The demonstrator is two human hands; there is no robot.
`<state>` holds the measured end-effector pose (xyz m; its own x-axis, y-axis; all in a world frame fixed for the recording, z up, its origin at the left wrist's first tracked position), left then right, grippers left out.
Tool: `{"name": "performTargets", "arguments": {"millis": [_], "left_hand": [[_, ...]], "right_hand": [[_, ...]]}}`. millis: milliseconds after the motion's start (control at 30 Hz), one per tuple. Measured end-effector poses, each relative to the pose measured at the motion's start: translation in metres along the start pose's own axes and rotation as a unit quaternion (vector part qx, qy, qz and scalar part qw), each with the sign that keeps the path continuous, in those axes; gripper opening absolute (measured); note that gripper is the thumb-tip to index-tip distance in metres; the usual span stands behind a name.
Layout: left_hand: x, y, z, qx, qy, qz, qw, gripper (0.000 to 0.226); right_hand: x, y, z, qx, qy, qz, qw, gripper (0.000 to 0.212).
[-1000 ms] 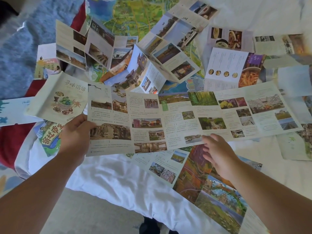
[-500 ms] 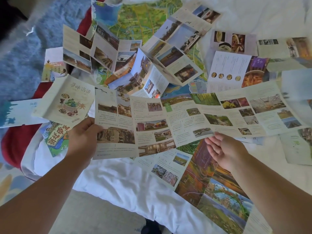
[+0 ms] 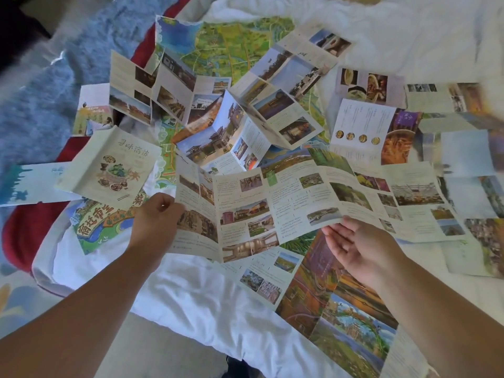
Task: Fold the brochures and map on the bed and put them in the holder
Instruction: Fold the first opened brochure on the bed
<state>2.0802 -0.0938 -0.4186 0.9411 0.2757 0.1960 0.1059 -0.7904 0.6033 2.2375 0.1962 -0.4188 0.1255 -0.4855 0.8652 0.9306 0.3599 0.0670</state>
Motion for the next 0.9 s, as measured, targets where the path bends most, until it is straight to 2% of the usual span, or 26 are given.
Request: {"name": "performTargets", "arguments": {"millis": [133, 567, 800, 900], "left_hand": [[0.010, -0.017, -0.010, -0.028, 0.007, 0.032, 0.999, 0.013], [0.061, -0.070, -0.016, -0.114, -0.033, 0.128, 0.985, 0.008], [0.077, -0.082, -0.014, -0.109, -0.024, 0.164, 0.980, 0.008], [0.083, -0.083, -0.014, -0.070, -0.016, 0.210, 0.975, 0.009]], "right_hand": [[0.013, -0.001, 0.004, 0.009, 0.003, 0.008, 1.000, 0.015], [0.046, -0.008, 0.006, 0.030, 0.004, 0.034, 0.999, 0.008], [0.058, -0.013, 0.005, 0.034, 0.007, 0.051, 0.998, 0.011], [0.061, -0.013, 0.004, 0.040, 0.008, 0.063, 0.997, 0.013]]}}
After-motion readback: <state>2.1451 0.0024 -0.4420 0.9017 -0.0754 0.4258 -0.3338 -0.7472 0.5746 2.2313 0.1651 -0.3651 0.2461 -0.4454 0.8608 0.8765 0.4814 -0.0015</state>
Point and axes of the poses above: each hand's wrist, its own x-axis away from the middle knuckle, its own y-axis out of the back of the hand, z = x × y, the point moved 1 cm from there along -x, towards the middle knuckle, and after that the axes turned 14 degrees about -z, right-handed, at the moved point
